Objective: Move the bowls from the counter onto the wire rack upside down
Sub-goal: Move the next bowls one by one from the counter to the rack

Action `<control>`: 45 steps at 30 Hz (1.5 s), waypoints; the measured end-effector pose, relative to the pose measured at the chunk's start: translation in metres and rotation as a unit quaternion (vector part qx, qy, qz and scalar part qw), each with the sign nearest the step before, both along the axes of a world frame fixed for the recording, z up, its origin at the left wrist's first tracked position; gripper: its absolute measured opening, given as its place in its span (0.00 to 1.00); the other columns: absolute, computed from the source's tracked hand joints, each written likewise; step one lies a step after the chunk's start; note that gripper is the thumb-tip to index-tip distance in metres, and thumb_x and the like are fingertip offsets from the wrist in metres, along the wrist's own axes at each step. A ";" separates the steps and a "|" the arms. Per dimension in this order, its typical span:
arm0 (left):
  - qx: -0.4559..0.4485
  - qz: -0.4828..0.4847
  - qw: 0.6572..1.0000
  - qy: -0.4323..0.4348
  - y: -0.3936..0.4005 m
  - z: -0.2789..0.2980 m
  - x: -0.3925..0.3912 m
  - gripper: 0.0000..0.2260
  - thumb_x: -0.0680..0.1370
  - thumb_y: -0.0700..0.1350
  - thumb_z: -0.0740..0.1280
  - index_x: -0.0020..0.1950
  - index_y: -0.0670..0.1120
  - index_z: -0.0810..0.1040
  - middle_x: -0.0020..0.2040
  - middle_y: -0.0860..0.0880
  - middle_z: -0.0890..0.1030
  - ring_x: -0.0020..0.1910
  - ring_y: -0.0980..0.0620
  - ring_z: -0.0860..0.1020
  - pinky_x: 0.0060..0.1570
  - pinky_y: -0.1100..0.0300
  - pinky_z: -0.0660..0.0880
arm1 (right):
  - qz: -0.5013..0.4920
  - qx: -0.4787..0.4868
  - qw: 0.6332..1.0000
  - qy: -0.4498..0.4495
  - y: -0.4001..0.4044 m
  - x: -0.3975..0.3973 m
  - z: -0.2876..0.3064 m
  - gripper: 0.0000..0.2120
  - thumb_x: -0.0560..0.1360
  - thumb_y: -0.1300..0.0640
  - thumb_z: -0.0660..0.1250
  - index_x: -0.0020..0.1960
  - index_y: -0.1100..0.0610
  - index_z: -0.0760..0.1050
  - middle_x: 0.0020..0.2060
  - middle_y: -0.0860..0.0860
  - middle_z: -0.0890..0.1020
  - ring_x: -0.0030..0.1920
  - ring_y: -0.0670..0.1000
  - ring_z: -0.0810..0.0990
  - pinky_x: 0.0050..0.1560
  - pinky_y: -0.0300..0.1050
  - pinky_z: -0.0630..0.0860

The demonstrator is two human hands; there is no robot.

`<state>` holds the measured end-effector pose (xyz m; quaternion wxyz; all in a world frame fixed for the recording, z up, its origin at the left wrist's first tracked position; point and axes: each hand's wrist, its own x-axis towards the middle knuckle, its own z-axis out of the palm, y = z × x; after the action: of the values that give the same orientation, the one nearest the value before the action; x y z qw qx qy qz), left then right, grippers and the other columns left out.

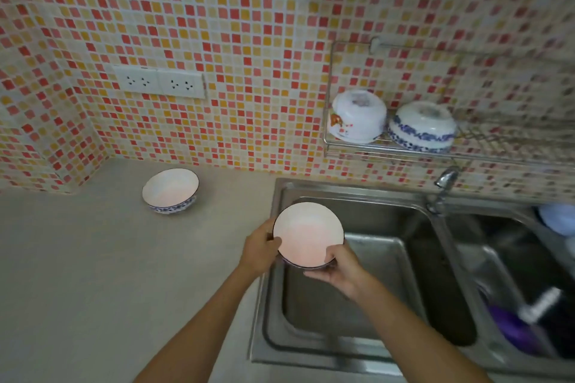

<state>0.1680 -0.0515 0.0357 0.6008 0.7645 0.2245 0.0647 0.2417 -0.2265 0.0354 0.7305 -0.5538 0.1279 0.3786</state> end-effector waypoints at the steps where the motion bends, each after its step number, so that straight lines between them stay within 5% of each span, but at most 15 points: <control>1: 0.006 -0.013 1.000 -0.002 -0.015 -0.002 0.007 0.21 0.68 0.41 0.62 0.60 0.53 0.76 0.56 0.47 0.81 0.56 0.44 0.78 0.54 0.43 0.78 | -0.017 -0.004 1.000 0.001 -0.015 0.003 0.001 0.24 0.70 0.71 0.51 0.60 0.50 0.67 0.56 0.56 0.73 0.50 0.63 0.76 0.33 0.57 0.82; 5: 0.006 -0.017 1.000 -0.022 -0.073 -0.010 0.024 0.12 0.78 0.37 0.60 0.57 0.49 0.78 0.55 0.49 0.80 0.58 0.44 0.78 0.61 0.51 0.73 | -0.064 -0.024 0.998 0.008 -0.076 0.010 -0.012 0.23 0.73 0.69 0.52 0.65 0.55 0.66 0.61 0.60 0.71 0.51 0.62 0.76 0.32 0.57 0.82; 8: 0.132 -0.032 0.991 0.010 -0.103 -0.032 0.022 0.16 0.79 0.39 0.59 0.67 0.42 0.73 0.65 0.46 0.76 0.66 0.48 0.73 0.63 0.65 0.64 | -0.100 -0.048 0.993 0.029 -0.116 0.013 -0.028 0.23 0.73 0.68 0.54 0.67 0.60 0.64 0.63 0.61 0.70 0.51 0.64 0.76 0.35 0.63 0.82; 12: 0.324 -0.162 0.927 0.098 -0.133 -0.082 0.004 0.19 0.80 0.44 0.55 0.72 0.46 0.66 0.77 0.45 0.59 0.75 0.49 0.58 0.73 0.50 0.51 | -0.122 -0.093 0.988 0.032 -0.154 0.016 -0.041 0.21 0.75 0.67 0.55 0.67 0.59 0.65 0.62 0.61 0.69 0.47 0.64 0.76 0.29 0.59 0.81; 15: 0.390 -0.191 0.889 0.146 -0.150 -0.112 -0.018 0.22 0.80 0.50 0.48 0.72 0.45 0.65 0.78 0.45 0.53 0.77 0.46 0.53 0.74 0.45 0.43 | -0.107 -0.143 0.983 0.032 -0.174 0.020 -0.047 0.18 0.74 0.67 0.59 0.63 0.63 0.67 0.55 0.62 0.73 0.44 0.63 0.76 0.37 0.62 0.82; 19: 0.409 -0.176 0.876 0.187 -0.159 -0.131 -0.035 0.25 0.80 0.52 0.45 0.76 0.46 0.57 0.78 0.45 0.52 0.77 0.48 0.49 0.73 0.45 0.38 | -0.065 -0.196 0.978 0.020 -0.191 0.029 -0.052 0.18 0.72 0.66 0.66 0.60 0.68 0.70 0.54 0.65 0.75 0.46 0.66 0.79 0.37 0.61 0.82; 24: 0.416 -0.155 0.880 0.169 -0.158 -0.131 -0.033 0.25 0.78 0.53 0.49 0.71 0.44 0.65 0.77 0.43 0.56 0.77 0.48 0.53 0.74 0.47 0.40 | -0.003 -0.241 0.970 -0.022 -0.194 0.033 -0.057 0.18 0.71 0.65 0.69 0.60 0.67 0.72 0.48 0.61 0.78 0.42 0.63 0.82 0.38 0.60 0.83; 28: 0.417 -0.144 0.885 0.146 -0.159 -0.131 -0.034 0.35 0.71 0.57 0.42 0.73 0.42 0.62 0.75 0.43 0.62 0.75 0.48 0.58 0.75 0.49 0.43 | 0.024 -0.275 0.959 -0.058 -0.189 0.036 -0.063 0.18 0.70 0.66 0.70 0.59 0.67 0.74 0.48 0.63 0.80 0.40 0.61 0.83 0.29 0.51 0.82; 32: 0.401 -0.137 0.893 0.149 -0.158 -0.132 -0.032 0.31 0.74 0.56 0.46 0.74 0.43 0.60 0.75 0.43 0.61 0.76 0.48 0.57 0.75 0.49 0.43 | 0.037 -0.330 0.935 -0.120 -0.186 0.038 -0.065 0.13 0.66 0.67 0.73 0.47 0.59 0.73 0.43 0.56 0.80 0.45 0.61 0.81 0.27 0.52 0.81; 37: 0.397 -0.129 0.897 0.147 -0.157 -0.135 -0.032 0.36 0.70 0.59 0.43 0.74 0.43 0.60 0.75 0.43 0.62 0.75 0.48 0.58 0.75 0.50 0.43 | 0.080 -0.430 0.867 -0.238 -0.185 0.042 -0.084 0.34 0.49 0.51 0.77 0.53 0.57 0.72 0.50 0.53 0.79 0.46 0.53 0.80 0.41 0.51 0.83; 41: 0.392 -0.119 0.900 0.147 -0.157 -0.134 -0.032 0.37 0.70 0.59 0.42 0.75 0.44 0.60 0.76 0.44 0.61 0.76 0.49 0.57 0.75 0.51 0.42 | 0.122 -0.465 0.820 -0.311 -0.181 0.038 -0.075 0.33 0.59 0.59 0.79 0.59 0.60 0.67 0.56 0.55 0.69 0.50 0.49 0.68 0.50 0.39 0.70; 45: 0.394 -0.118 0.900 0.145 -0.157 -0.131 -0.032 0.37 0.70 0.59 0.42 0.75 0.45 0.59 0.76 0.44 0.61 0.76 0.49 0.57 0.75 0.52 0.42 | 0.134 -0.478 0.785 -0.370 -0.178 0.037 -0.075 0.39 0.59 0.59 0.80 0.65 0.58 0.65 0.57 0.53 0.67 0.53 0.50 0.72 0.52 0.39 0.71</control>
<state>0.1363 -0.2088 -0.0957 0.2145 0.9605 0.1736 -0.0352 0.2785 -0.4046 -0.0399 0.3050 -0.9415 -0.0633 0.1289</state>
